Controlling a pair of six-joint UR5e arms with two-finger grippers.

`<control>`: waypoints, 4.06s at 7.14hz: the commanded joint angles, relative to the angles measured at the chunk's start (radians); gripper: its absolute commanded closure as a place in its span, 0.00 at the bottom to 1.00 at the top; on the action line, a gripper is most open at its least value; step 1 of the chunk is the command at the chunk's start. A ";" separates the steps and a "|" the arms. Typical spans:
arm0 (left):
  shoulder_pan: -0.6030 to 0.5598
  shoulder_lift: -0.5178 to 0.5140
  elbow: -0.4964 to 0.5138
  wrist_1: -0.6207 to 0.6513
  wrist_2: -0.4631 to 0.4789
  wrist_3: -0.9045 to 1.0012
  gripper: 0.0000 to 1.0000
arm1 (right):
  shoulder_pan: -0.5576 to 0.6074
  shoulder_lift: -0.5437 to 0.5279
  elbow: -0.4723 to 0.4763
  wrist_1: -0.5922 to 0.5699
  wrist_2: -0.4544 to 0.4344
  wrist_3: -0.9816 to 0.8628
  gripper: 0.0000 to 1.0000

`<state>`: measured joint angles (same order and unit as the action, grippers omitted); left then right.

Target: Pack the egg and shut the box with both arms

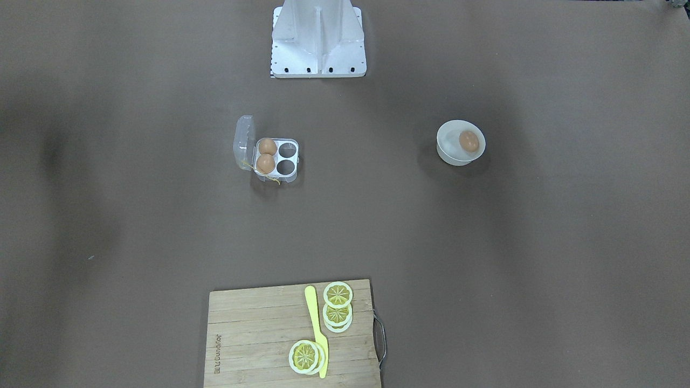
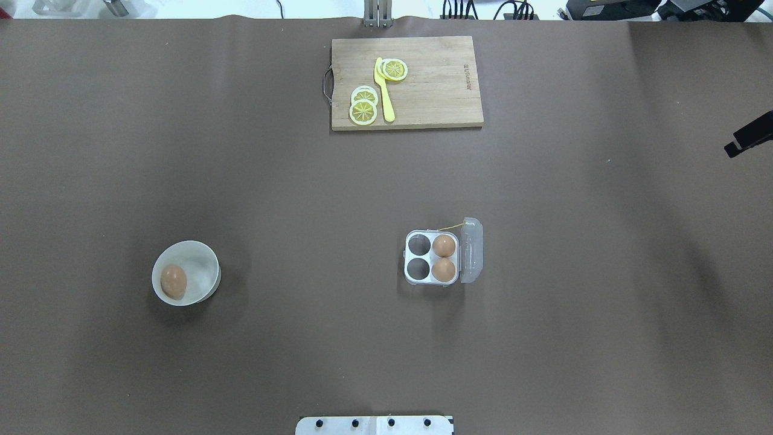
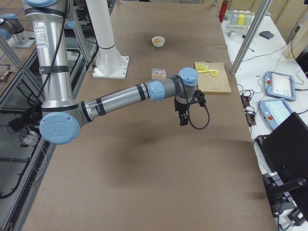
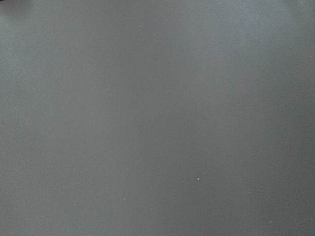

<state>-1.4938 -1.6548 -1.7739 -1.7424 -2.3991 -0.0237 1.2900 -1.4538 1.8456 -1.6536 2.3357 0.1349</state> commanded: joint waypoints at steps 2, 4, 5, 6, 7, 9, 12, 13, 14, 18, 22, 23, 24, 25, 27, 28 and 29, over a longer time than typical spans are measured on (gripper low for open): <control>0.020 -0.002 0.039 -0.050 -0.054 -0.062 0.03 | -0.070 0.090 0.009 0.002 -0.016 0.081 0.00; 0.142 -0.003 0.031 -0.094 -0.054 -0.210 0.02 | -0.153 0.160 0.004 0.000 -0.048 0.106 0.00; 0.205 -0.006 0.015 -0.145 -0.045 -0.357 0.02 | -0.197 0.185 0.007 0.000 -0.097 0.170 0.00; 0.263 -0.005 0.002 -0.188 -0.045 -0.515 0.02 | -0.234 0.209 0.009 0.002 -0.107 0.237 0.00; 0.336 -0.005 -0.013 -0.221 -0.041 -0.657 0.02 | -0.260 0.229 0.009 0.002 -0.111 0.285 0.00; 0.472 -0.005 -0.082 -0.223 -0.035 -0.900 0.02 | -0.306 0.239 0.027 0.002 -0.147 0.374 0.00; 0.723 -0.011 -0.157 -0.223 0.178 -1.262 0.02 | -0.313 0.237 0.038 0.002 -0.151 0.377 0.00; 0.769 -0.010 -0.157 -0.223 0.228 -1.304 0.03 | -0.313 0.236 0.038 0.002 -0.153 0.377 0.00; 0.808 -0.003 -0.157 -0.223 0.283 -1.317 0.03 | -0.313 0.236 0.038 0.002 -0.153 0.377 0.00; 0.883 0.000 -0.141 -0.223 0.339 -1.354 0.11 | -0.313 0.236 0.040 0.002 -0.164 0.377 0.00; 0.905 0.001 -0.119 -0.220 0.341 -1.351 0.19 | -0.314 0.236 0.044 0.002 -0.165 0.379 0.00; 0.906 0.001 -0.111 -0.218 0.341 -1.349 0.19 | -0.314 0.236 0.044 0.002 -0.165 0.385 0.00; 0.908 0.001 -0.104 -0.218 0.341 -1.349 0.19 | -0.314 0.237 0.044 0.002 -0.164 0.390 0.00; 0.911 0.001 -0.096 -0.218 0.359 -1.349 0.22 | -0.314 0.237 0.046 0.002 -0.165 0.390 0.00; 0.911 -0.003 -0.088 -0.216 0.360 -1.325 0.41 | -0.314 0.237 0.046 0.002 -0.165 0.390 0.00; 0.909 -0.003 -0.088 -0.216 0.360 -1.296 0.42 | -0.316 0.237 0.046 0.002 -0.165 0.390 0.00; 0.906 -0.005 -0.088 -0.216 0.360 -1.294 0.49 | -0.316 0.237 0.046 0.002 -0.165 0.390 0.00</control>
<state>-0.5845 -1.6582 -1.8629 -1.9591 -2.0390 -1.3319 0.9746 -1.2165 1.8914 -1.6521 2.1706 0.5246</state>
